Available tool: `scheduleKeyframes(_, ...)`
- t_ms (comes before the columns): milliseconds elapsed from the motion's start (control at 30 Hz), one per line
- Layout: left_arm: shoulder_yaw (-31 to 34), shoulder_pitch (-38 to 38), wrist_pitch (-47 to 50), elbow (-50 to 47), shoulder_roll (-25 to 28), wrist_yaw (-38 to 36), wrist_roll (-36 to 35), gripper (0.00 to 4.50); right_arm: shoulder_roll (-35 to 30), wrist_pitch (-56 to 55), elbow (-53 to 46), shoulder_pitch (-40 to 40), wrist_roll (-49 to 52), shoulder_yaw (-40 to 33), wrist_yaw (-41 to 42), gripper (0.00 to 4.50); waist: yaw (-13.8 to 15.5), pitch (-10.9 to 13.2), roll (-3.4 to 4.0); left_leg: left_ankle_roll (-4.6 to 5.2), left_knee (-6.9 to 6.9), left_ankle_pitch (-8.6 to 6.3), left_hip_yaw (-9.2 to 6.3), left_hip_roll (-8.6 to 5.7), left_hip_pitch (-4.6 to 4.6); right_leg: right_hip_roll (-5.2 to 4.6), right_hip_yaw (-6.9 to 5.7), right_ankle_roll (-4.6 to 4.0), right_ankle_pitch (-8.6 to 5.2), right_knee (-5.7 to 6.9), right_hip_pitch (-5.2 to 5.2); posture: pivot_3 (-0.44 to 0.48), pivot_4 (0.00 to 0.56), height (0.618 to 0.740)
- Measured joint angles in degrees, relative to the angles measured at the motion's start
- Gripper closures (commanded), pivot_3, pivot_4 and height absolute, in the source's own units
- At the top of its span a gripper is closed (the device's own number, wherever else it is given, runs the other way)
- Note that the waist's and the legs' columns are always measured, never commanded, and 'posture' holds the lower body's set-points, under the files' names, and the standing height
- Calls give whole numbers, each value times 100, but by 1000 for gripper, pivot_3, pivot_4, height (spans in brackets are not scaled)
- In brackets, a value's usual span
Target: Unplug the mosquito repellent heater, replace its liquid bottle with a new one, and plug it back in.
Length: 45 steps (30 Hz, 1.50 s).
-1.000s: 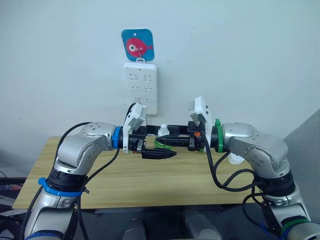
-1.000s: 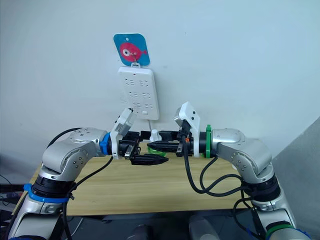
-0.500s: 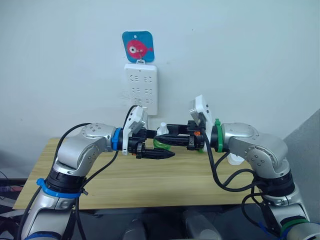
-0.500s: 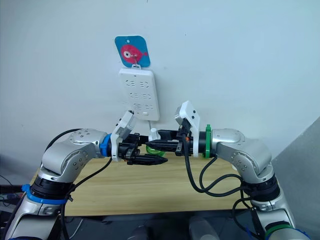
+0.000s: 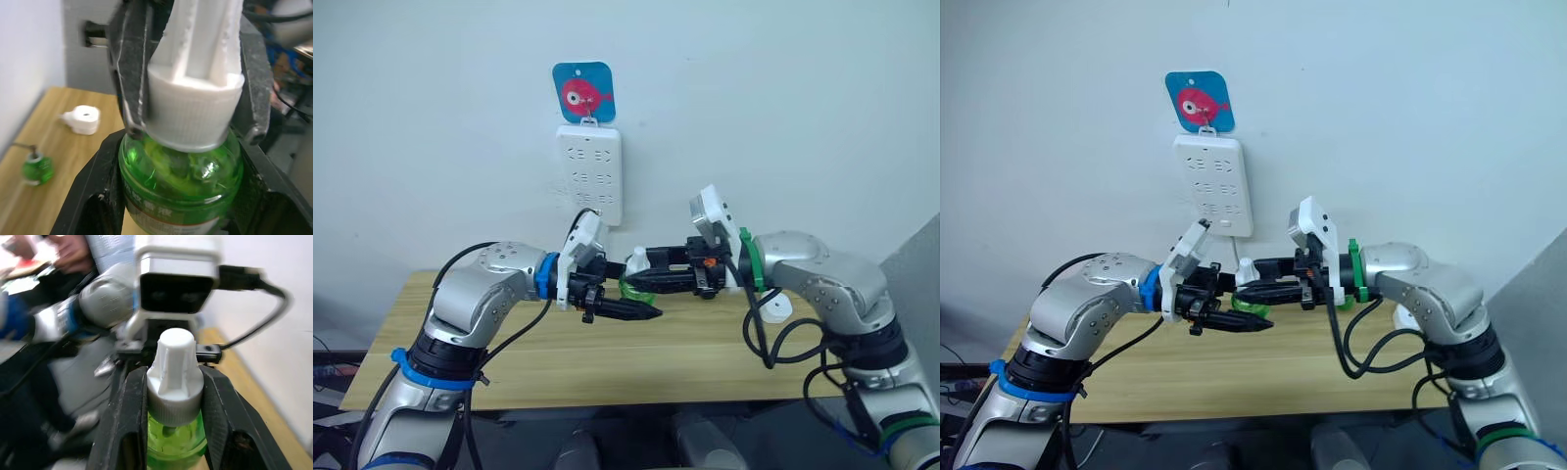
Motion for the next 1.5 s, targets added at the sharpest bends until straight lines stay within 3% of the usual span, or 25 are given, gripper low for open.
scheduleKeyframes(167,-132,-2,-170,-21,-10,-13,113,2216,-209,-635,690,-531,-396,461,1058,3409,3,1,2,3,-2,1,-1,7,13,8,1,15,-9,1,8,-147,56,740)
scheduleKeyframes(333,-54,41,-336,110,-6,119,207,2216,-343,-632,785,-445,-500,426,1086,1697,6,1,2,2,-2,1,-2,6,11,6,1,10,-6,0,9,-164,56,740)
scheduleKeyframes(567,59,305,-1008,310,-262,469,590,2216,-397,-621,236,310,-804,-292,-56,1654,22,1,2,2,-2,1,1,4,8,4,5,3,-2,-1,8,-185,64,740)
scheduleKeyframes(767,161,508,-1859,682,-766,1033,1060,2216,-176,-173,-1103,1476,-676,-1093,-1455,1654,-5,-2,6,3,-4,1,7,7,10,9,14,-4,2,-1,6,-208,68,740)
scheduleKeyframes(1000,171,491,-2297,1045,-1030,1244,1272,2216,701,-14,-1889,1760,-902,-722,-2857,1654,-117,-12,16,8,-1,4,24,8,17,13,33,19,-8,2,7,-227,66,740)
scheduleKeyframes(1267,167,408,-2450,1157,-1090,1242,1349,2216,1011,-282,-1364,1380,-1514,-129,-3210,1654,-142,-12,17,8,-6,4,21,8,17,12,30,19,-9,2,6,-201,62,740)
scheduleKeyframes(1367,167,410,-2449,1152,-1090,1249,1350,2216,1135,-356,-1277,1379,-1554,-40,-3219,2256,-141,-12,17,8,-8,4,20,8,17,13,29,18,-9,2,5,-201,62,740)
scheduleKeyframes(1467,168,430,-2441,1136,-1083,1268,1349,2216,1156,-393,-1226,1379,-1561,26,-3176,3368,-141,-12,17,8,-7,5,20,7,17,12,30,18,-8,2,6,-190,63,740)
scheduleKeyframes(1500,168,441,-2435,1127,-1075,1270,1348,2216,1141,-416,-1218,1379,-1560,38,-3149,3471,-141,-12,17,8,-6,5,20,7,17,12,30,18,-8,2,6,-191,62,740)
